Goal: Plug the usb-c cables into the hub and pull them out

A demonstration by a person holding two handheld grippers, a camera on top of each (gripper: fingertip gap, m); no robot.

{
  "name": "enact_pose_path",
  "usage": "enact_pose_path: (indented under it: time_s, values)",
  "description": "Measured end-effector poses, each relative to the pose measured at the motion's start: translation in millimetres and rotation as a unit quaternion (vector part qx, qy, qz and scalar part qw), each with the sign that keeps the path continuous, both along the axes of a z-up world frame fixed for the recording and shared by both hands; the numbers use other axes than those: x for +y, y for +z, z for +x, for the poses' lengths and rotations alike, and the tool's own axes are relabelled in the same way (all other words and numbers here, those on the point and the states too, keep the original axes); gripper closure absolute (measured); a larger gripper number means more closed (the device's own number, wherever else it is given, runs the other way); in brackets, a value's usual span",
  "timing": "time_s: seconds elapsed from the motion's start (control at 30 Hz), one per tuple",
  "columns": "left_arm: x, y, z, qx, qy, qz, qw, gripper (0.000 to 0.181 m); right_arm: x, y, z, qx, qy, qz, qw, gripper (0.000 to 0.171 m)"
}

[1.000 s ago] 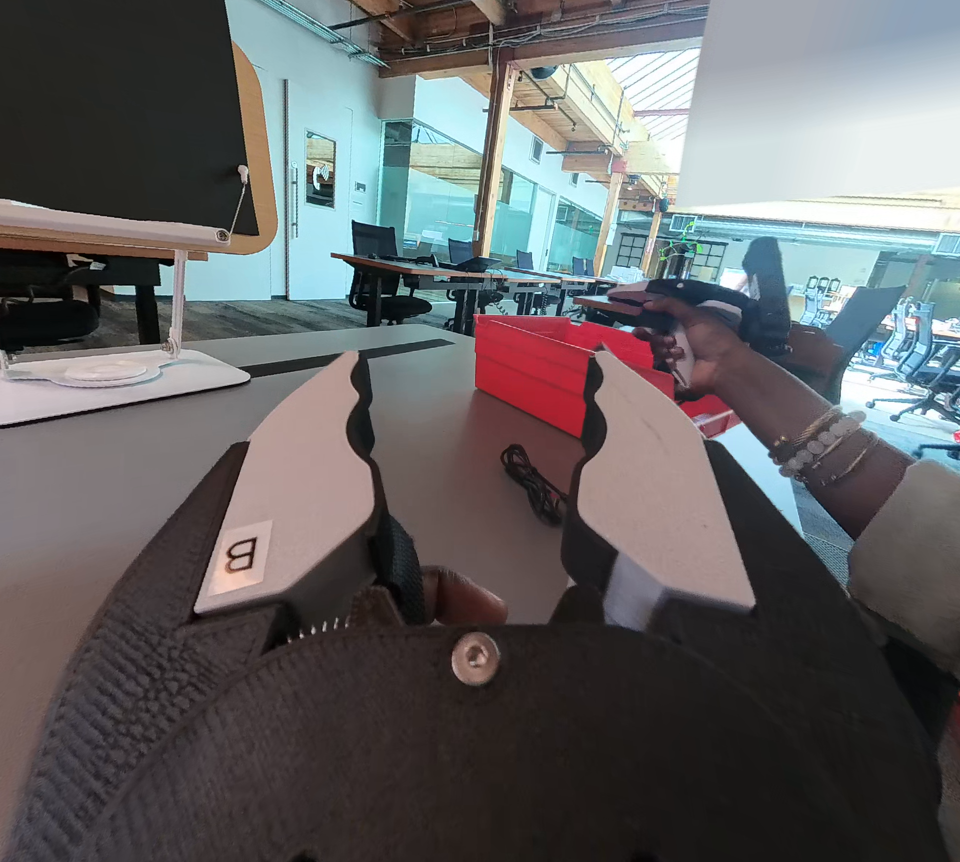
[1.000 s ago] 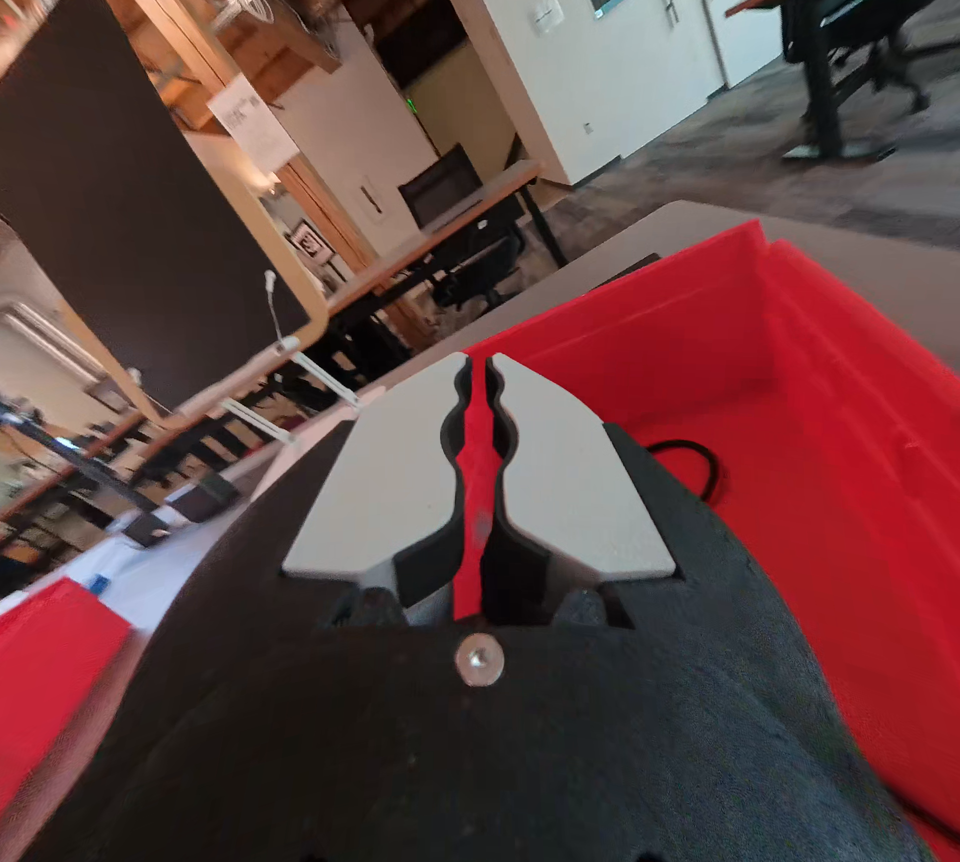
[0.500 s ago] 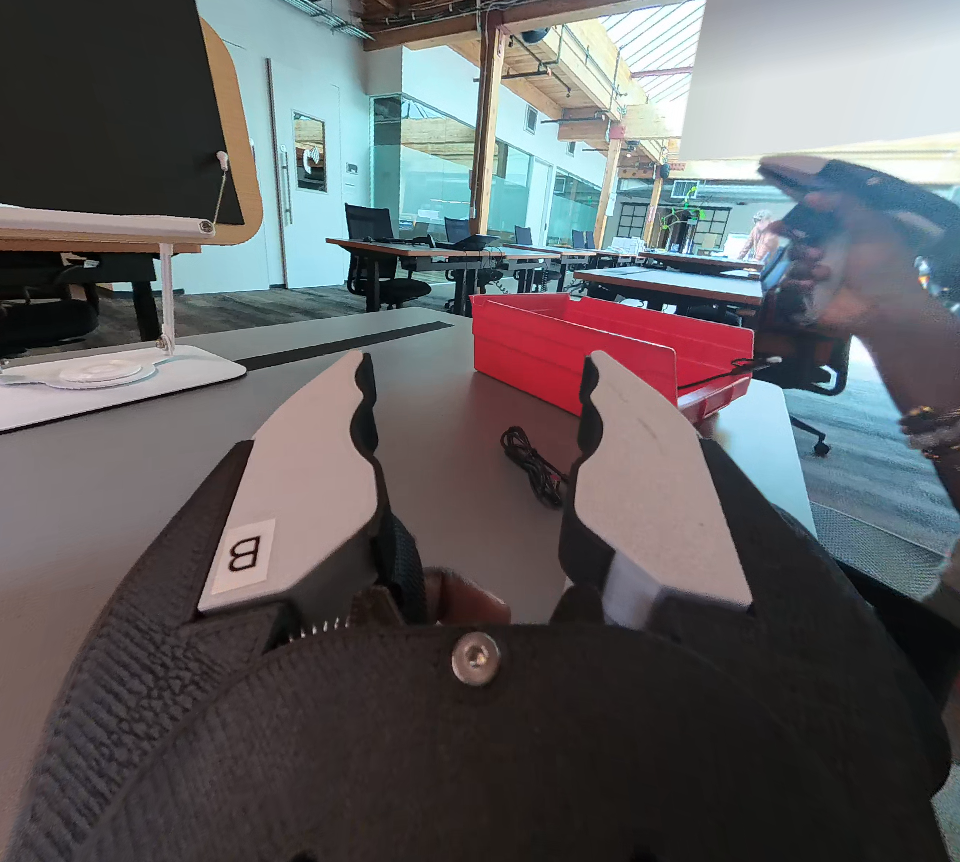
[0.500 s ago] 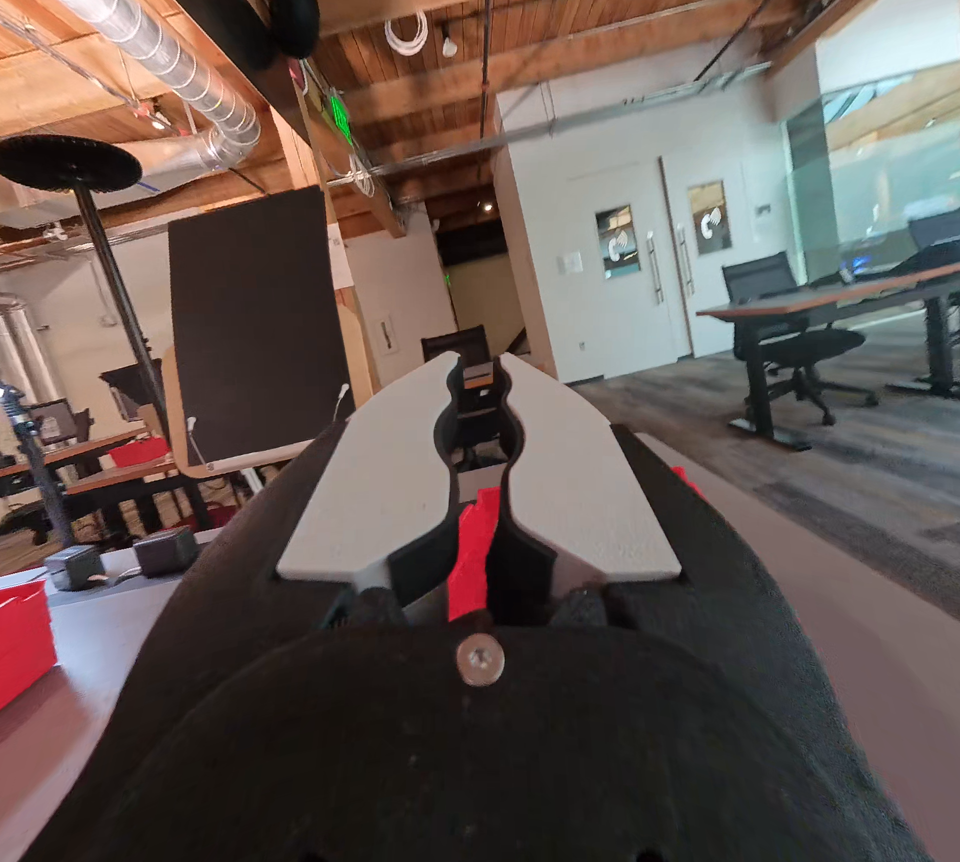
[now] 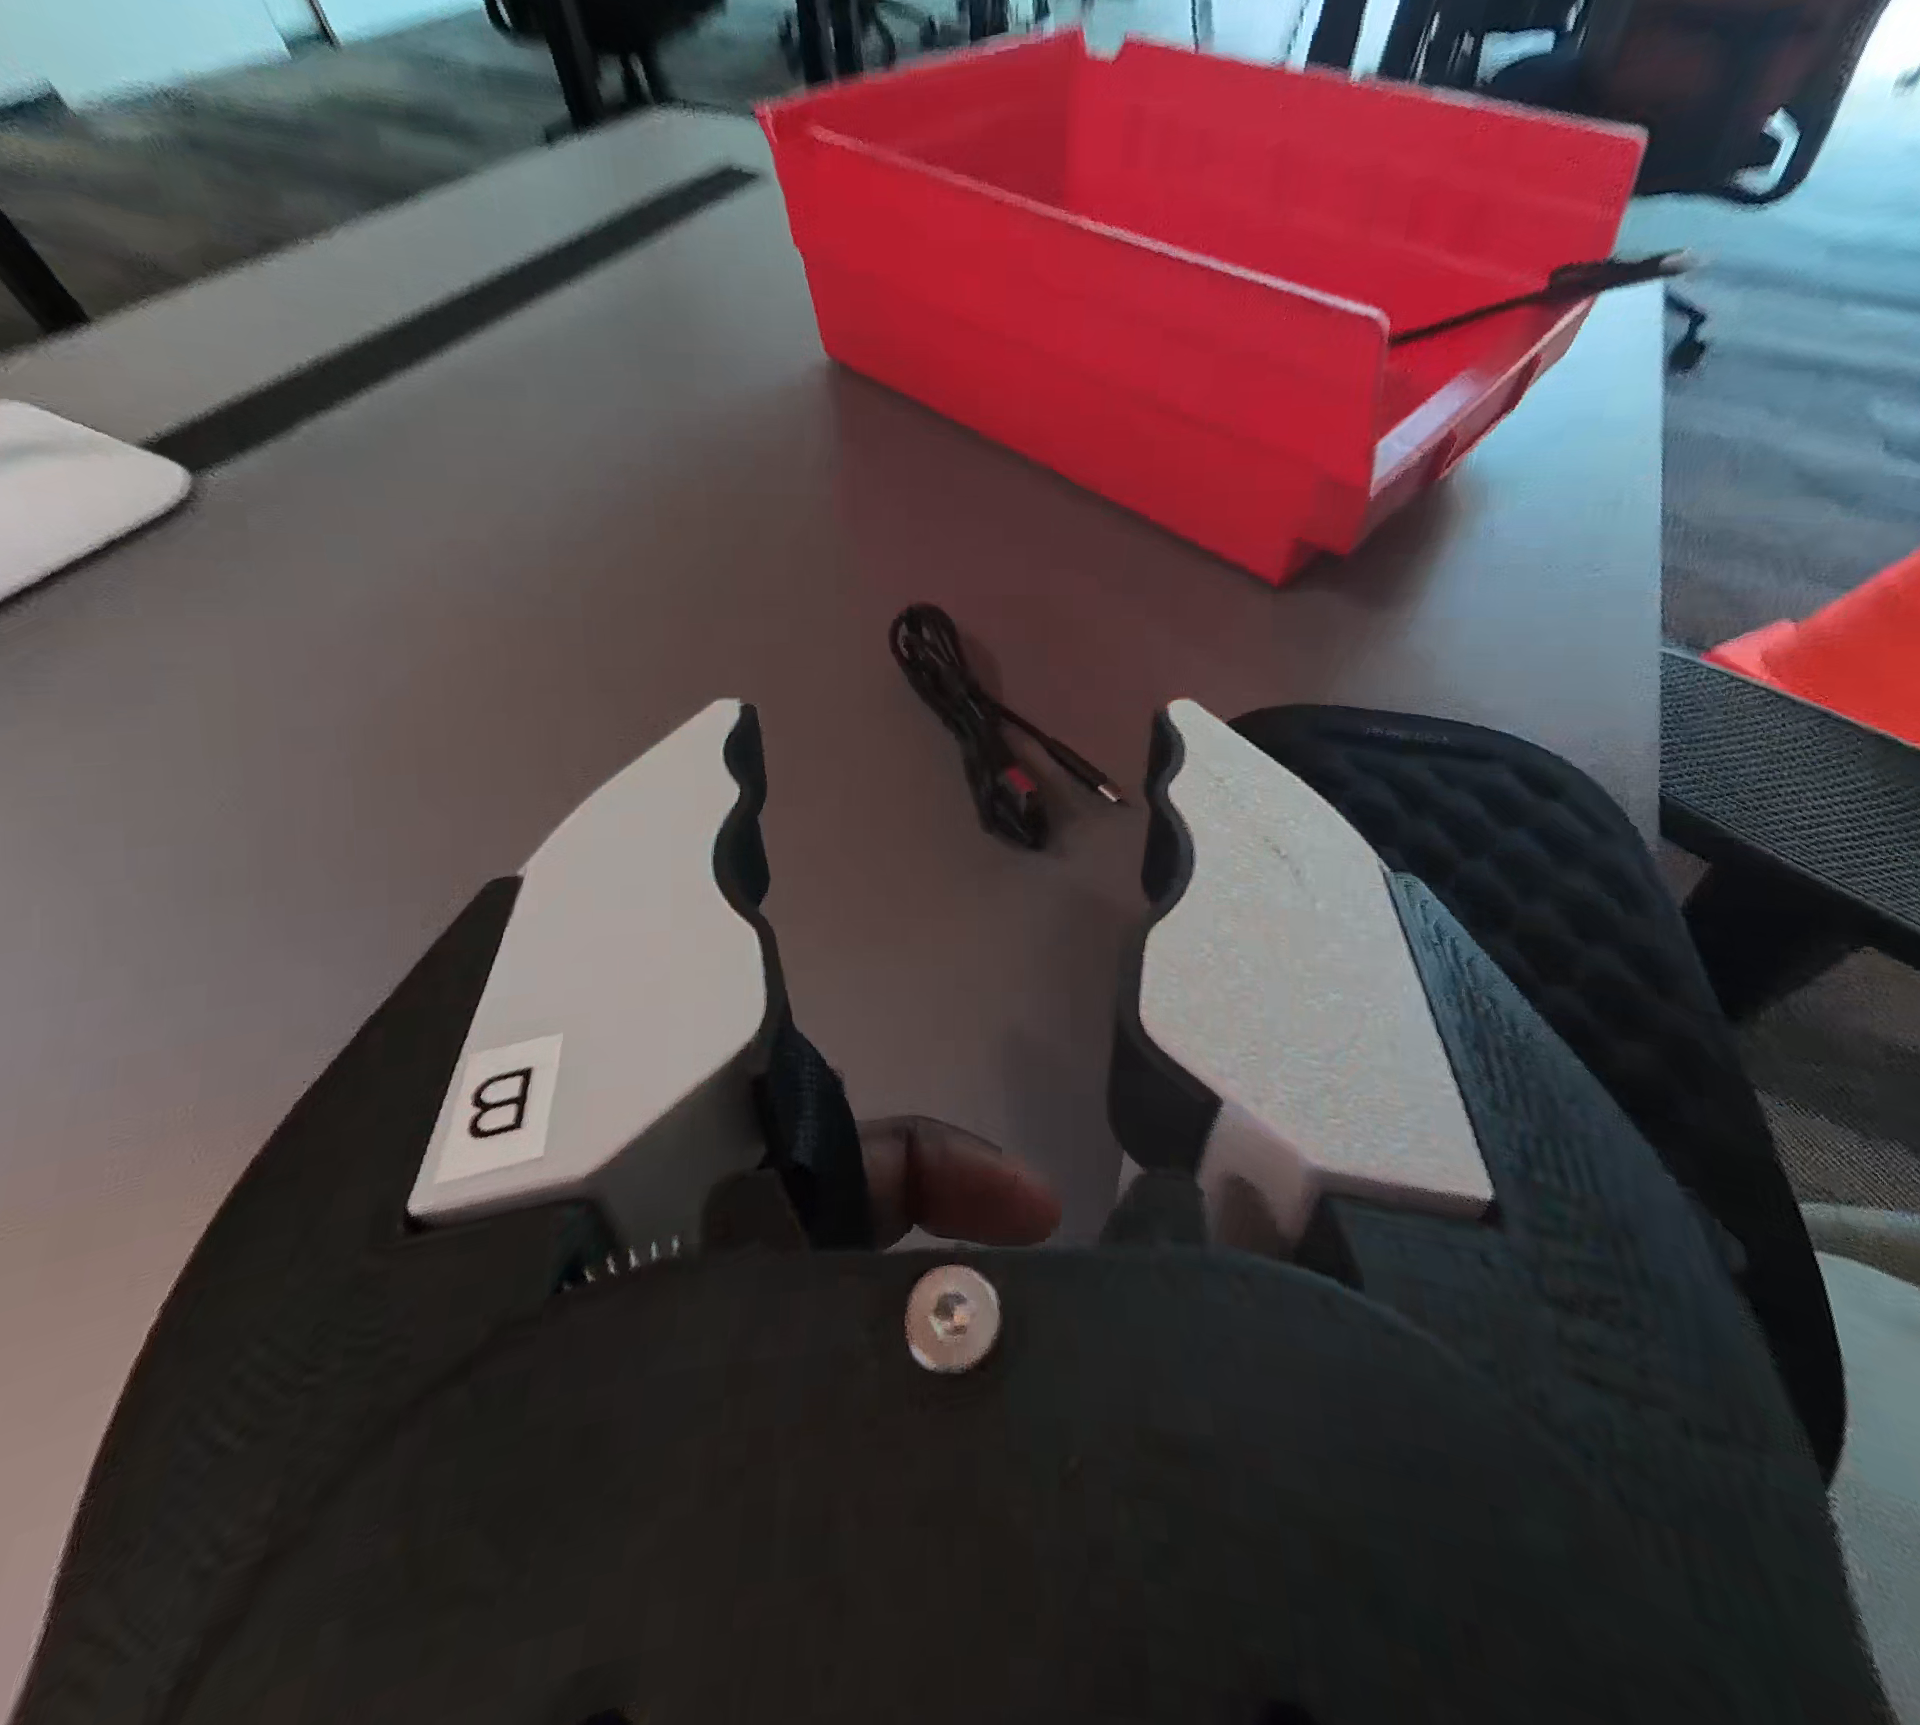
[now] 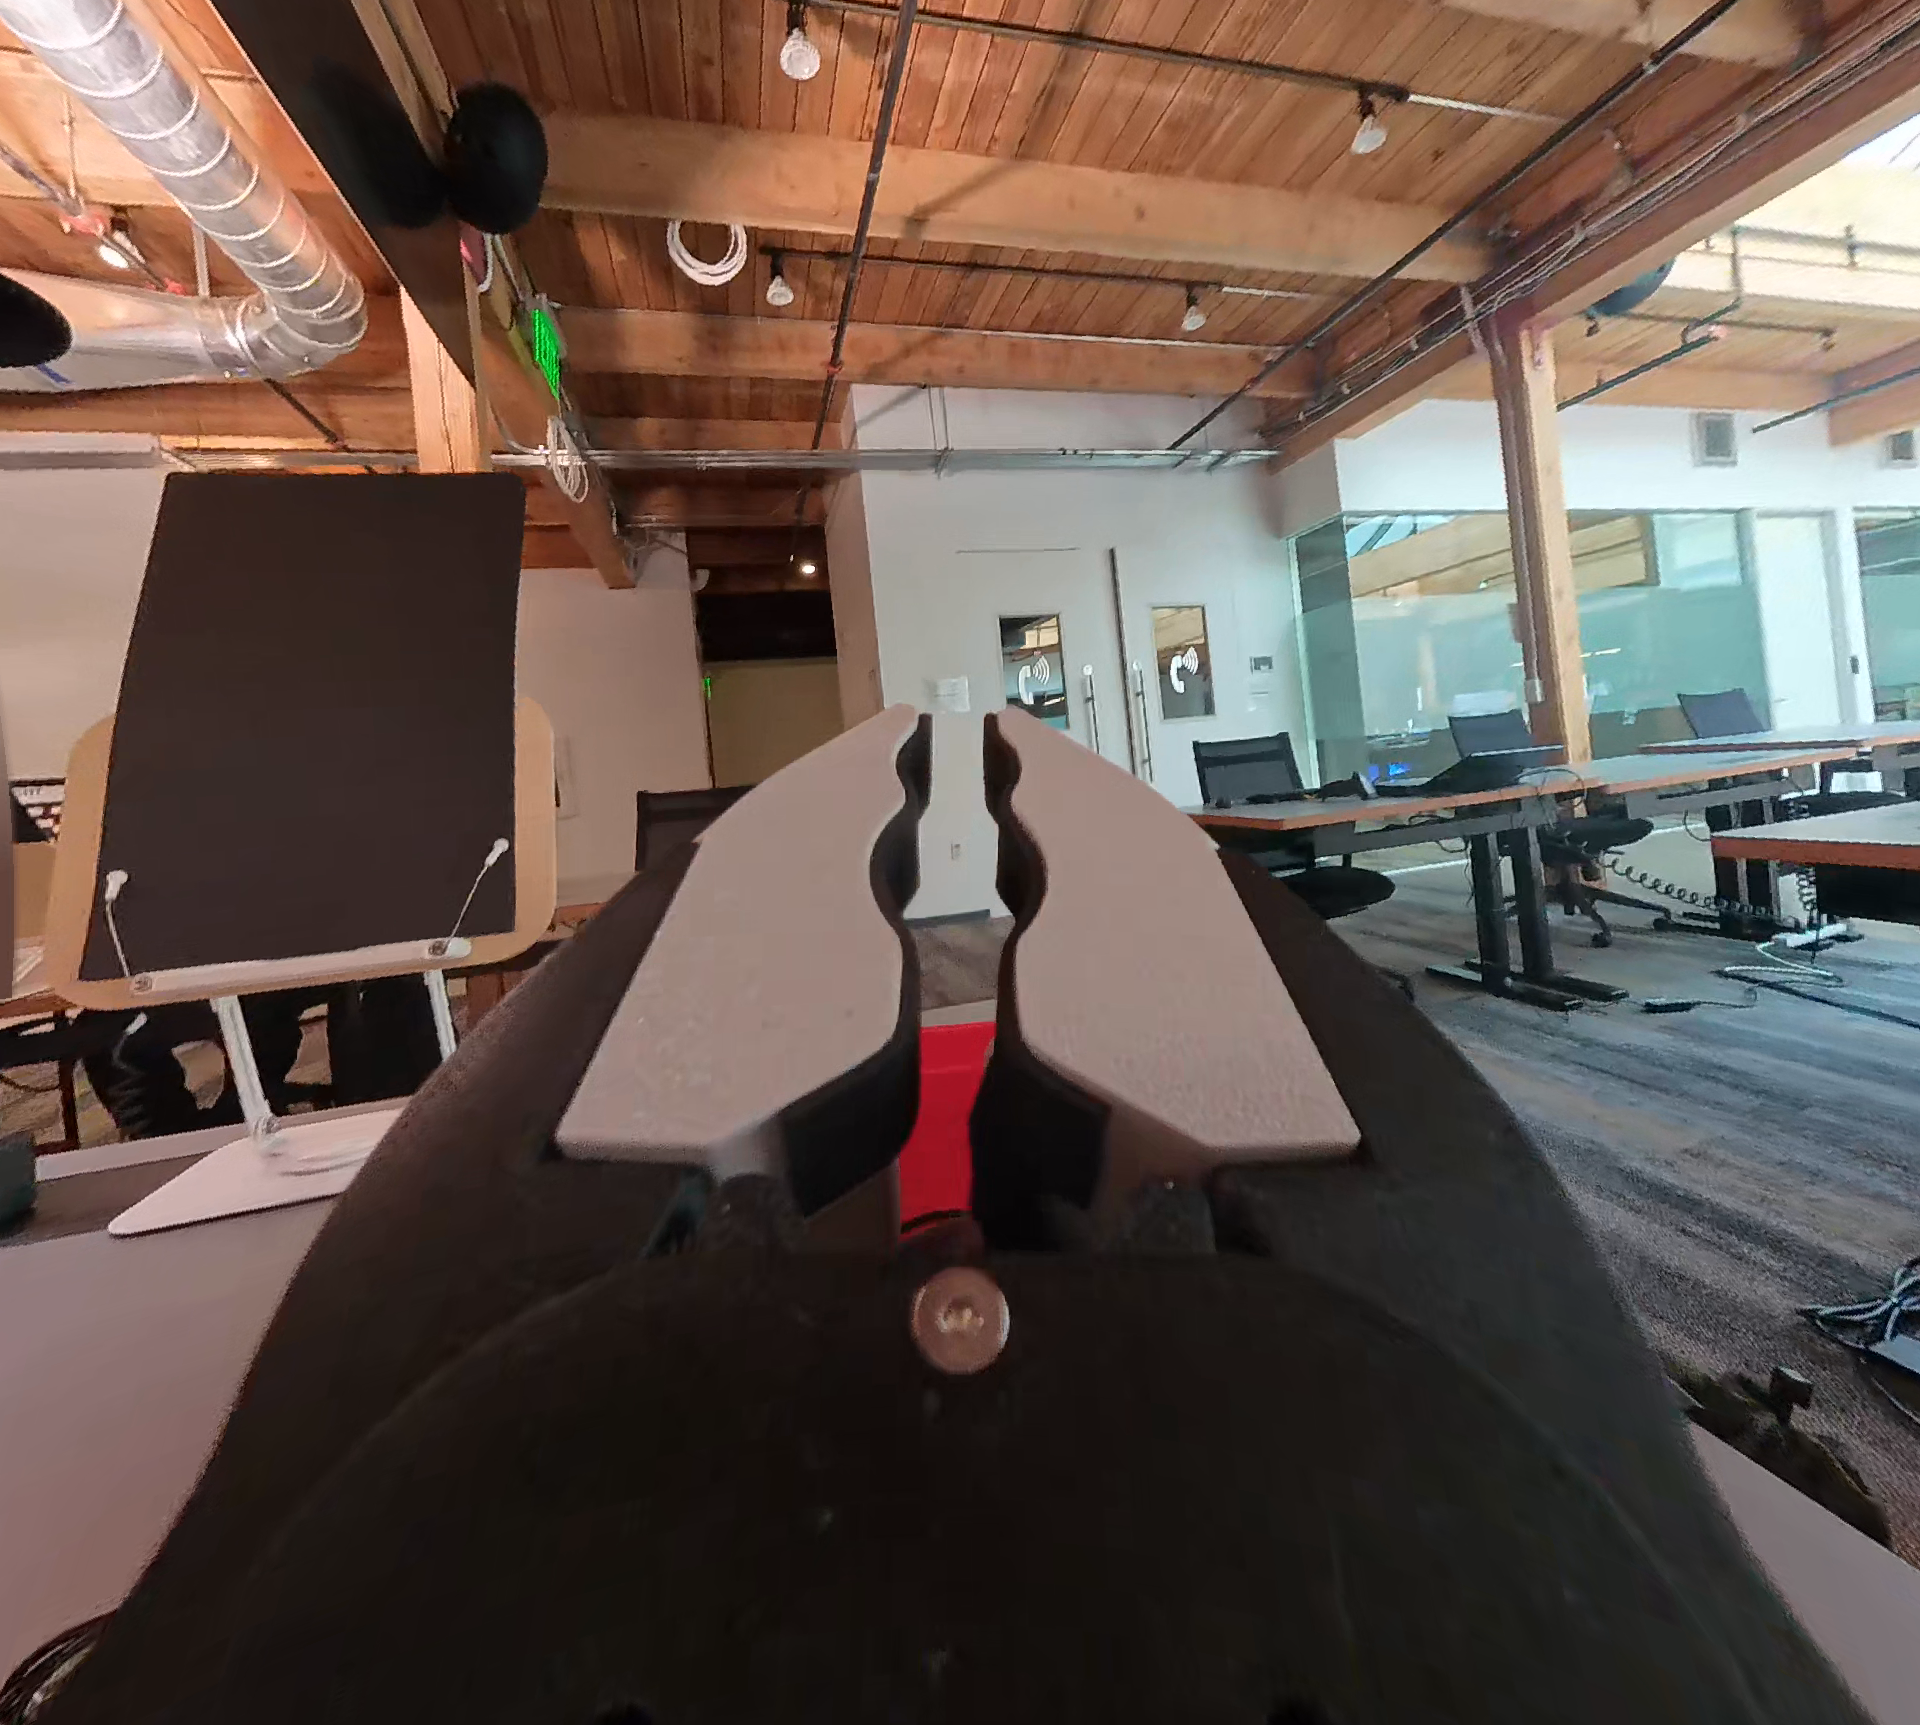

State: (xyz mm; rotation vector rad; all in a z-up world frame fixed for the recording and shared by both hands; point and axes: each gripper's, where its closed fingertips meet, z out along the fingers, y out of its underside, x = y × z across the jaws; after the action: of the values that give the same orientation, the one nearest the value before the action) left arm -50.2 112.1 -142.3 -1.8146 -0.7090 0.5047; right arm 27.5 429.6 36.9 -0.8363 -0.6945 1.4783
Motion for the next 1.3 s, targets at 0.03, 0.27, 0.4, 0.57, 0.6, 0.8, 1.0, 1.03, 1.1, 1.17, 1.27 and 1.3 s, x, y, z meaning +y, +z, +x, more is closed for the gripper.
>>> enact_pose_path:
  time_s: [0.03, 0.27, 0.4, 0.57, 0.6, 0.8, 1.0, 1.03, 1.1, 1.17, 1.27, 1.3]
  values:
    - [9, -6, -4, -0.021, -0.005, -0.015, 1.000, 0.111, 1, -1, 1, 0.005, 0.000, -0.002, 1.000, 0.163]
    - [42, -56, -25, -0.136, -0.013, -0.095, 0.986, 0.119, 13, -13, 0, -0.002, -0.028, 0.005, 1.000, 0.163]
    - [39, -81, -33, -0.150, 0.006, -0.147, 0.978, 0.133, 16, -16, -1, -0.002, -0.033, 0.006, 0.999, 0.163]
    - [34, -73, -32, -0.113, -0.004, -0.137, 0.984, 0.168, 15, -18, -3, -0.004, -0.037, 0.010, 0.999, 0.163]
    - [29, -60, -33, -0.089, 0.003, -0.119, 0.989, 0.169, 15, -17, -2, -0.004, -0.041, 0.013, 0.999, 0.163]
    - [-47, 42, -8, 0.016, 0.071, -0.010, 0.997, 0.169, 1, -15, -8, -0.005, -0.039, 0.032, 0.999, 0.163]
    - [-208, 116, 46, 0.098, 0.246, -0.039, 0.963, 0.169, -39, -22, -29, -0.035, -0.003, 0.079, 0.996, 0.163]
    - [-239, 119, 59, 0.092, 0.278, -0.064, 0.954, 0.169, -47, -23, -32, -0.039, 0.007, 0.089, 0.995, 0.163]
    - [-293, 111, 84, 0.054, 0.327, -0.104, 0.938, 0.168, -61, -26, -37, -0.045, 0.028, 0.101, 0.993, 0.163]
    - [-330, 91, 101, 0.002, 0.350, -0.134, 0.927, 0.169, -72, -28, -41, -0.047, 0.044, 0.104, 0.993, 0.163]
    - [-356, 53, 107, -0.066, 0.354, -0.147, 0.921, 0.169, -84, -30, -46, -0.051, 0.065, 0.100, 0.992, 0.164]
    - [-360, 42, 105, -0.079, 0.353, -0.149, 0.920, 0.169, -88, -30, -47, -0.052, 0.070, 0.100, 0.991, 0.164]
